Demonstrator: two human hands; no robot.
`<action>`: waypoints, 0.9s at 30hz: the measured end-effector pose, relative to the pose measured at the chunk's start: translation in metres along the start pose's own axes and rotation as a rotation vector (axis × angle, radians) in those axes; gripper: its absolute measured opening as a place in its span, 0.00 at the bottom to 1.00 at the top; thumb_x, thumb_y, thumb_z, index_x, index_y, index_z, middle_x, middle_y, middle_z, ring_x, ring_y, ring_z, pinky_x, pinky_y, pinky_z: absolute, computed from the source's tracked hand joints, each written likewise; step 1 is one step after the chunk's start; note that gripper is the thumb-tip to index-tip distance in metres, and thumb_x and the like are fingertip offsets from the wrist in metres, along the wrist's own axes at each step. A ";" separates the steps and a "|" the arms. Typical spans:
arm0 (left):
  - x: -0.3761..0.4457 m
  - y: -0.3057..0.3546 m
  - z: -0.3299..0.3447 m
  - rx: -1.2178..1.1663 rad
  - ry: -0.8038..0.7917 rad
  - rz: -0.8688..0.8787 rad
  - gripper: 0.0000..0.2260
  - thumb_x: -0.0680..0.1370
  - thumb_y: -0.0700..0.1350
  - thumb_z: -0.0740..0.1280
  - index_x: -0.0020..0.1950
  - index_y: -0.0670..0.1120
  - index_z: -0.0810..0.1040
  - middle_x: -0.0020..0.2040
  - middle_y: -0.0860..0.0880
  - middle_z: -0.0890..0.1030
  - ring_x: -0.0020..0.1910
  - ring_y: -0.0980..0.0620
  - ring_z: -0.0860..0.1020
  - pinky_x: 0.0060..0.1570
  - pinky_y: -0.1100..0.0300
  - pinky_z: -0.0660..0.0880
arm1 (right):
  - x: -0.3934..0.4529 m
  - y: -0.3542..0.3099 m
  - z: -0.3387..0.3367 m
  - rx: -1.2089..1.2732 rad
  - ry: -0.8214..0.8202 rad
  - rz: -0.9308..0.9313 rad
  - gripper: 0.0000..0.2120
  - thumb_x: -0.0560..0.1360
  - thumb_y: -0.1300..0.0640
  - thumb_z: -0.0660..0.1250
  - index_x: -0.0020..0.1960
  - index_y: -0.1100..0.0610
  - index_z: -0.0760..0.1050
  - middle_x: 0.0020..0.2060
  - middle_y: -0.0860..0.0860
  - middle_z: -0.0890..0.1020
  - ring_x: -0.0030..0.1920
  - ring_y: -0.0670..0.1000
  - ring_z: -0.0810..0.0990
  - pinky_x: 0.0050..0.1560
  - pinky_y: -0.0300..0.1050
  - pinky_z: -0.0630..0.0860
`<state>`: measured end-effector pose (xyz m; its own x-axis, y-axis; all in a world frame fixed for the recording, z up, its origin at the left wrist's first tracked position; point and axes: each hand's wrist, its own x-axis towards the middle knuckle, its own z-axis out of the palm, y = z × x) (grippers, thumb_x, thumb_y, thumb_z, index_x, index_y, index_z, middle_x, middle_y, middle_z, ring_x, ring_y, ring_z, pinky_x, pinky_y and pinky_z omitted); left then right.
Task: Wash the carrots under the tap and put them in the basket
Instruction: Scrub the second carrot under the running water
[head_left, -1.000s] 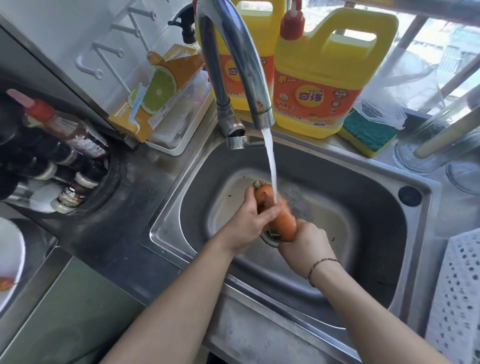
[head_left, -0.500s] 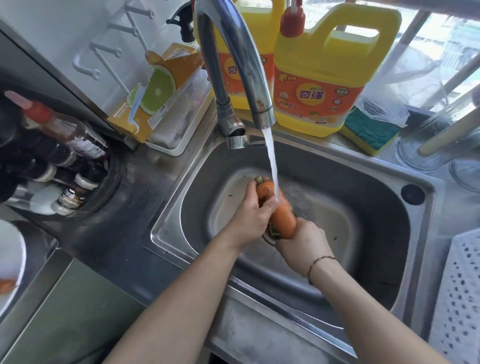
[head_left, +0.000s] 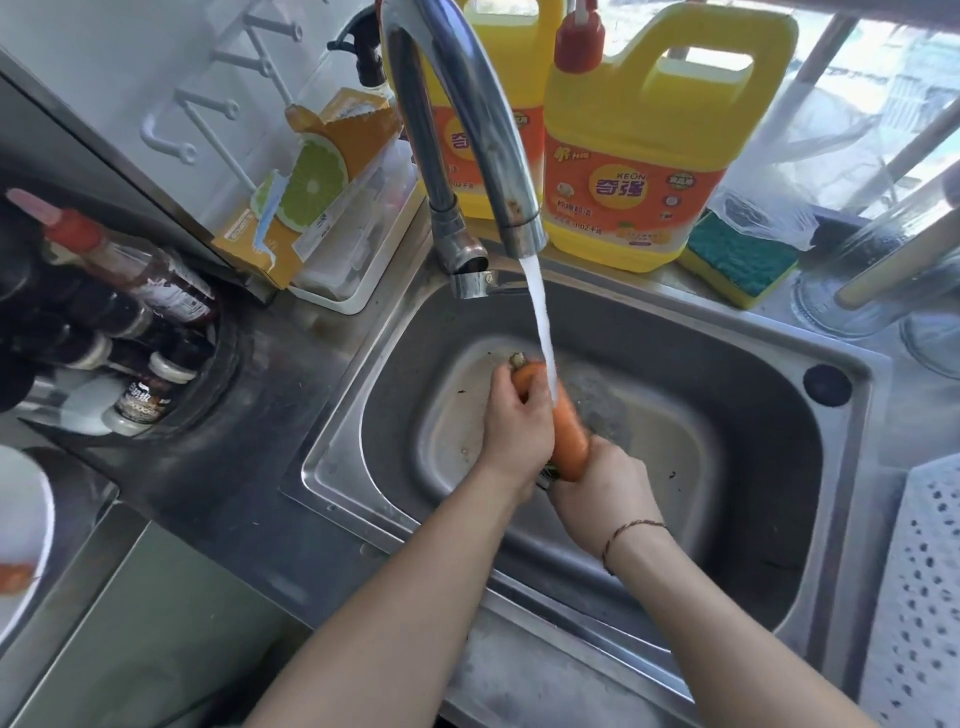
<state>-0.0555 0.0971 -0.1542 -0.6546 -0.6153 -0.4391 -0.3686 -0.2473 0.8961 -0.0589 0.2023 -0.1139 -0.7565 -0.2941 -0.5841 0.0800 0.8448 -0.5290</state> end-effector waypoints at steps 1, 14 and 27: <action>0.000 0.005 0.006 -0.053 0.115 -0.066 0.12 0.78 0.56 0.64 0.53 0.49 0.75 0.51 0.45 0.81 0.50 0.48 0.81 0.54 0.51 0.80 | -0.001 0.000 0.004 -0.006 -0.011 0.004 0.07 0.70 0.59 0.66 0.46 0.52 0.70 0.41 0.53 0.77 0.44 0.60 0.78 0.43 0.44 0.73; -0.003 -0.003 0.005 0.058 0.123 0.040 0.16 0.72 0.44 0.76 0.56 0.44 0.76 0.47 0.48 0.82 0.45 0.48 0.81 0.50 0.53 0.80 | -0.008 -0.004 0.002 -0.107 0.025 0.039 0.08 0.73 0.57 0.65 0.50 0.54 0.69 0.42 0.54 0.77 0.49 0.62 0.80 0.44 0.48 0.74; 0.009 0.021 -0.022 -0.497 -0.072 -0.235 0.23 0.83 0.60 0.55 0.53 0.42 0.77 0.48 0.40 0.83 0.43 0.44 0.83 0.50 0.47 0.80 | -0.010 0.022 -0.024 0.384 -0.242 -0.095 0.22 0.75 0.38 0.62 0.43 0.58 0.72 0.27 0.51 0.76 0.23 0.53 0.72 0.25 0.44 0.70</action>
<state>-0.0545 0.0701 -0.1377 -0.6423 -0.4522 -0.6189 -0.1662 -0.7061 0.6884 -0.0653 0.2344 -0.1048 -0.6023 -0.4971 -0.6246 0.2867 0.5955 -0.7504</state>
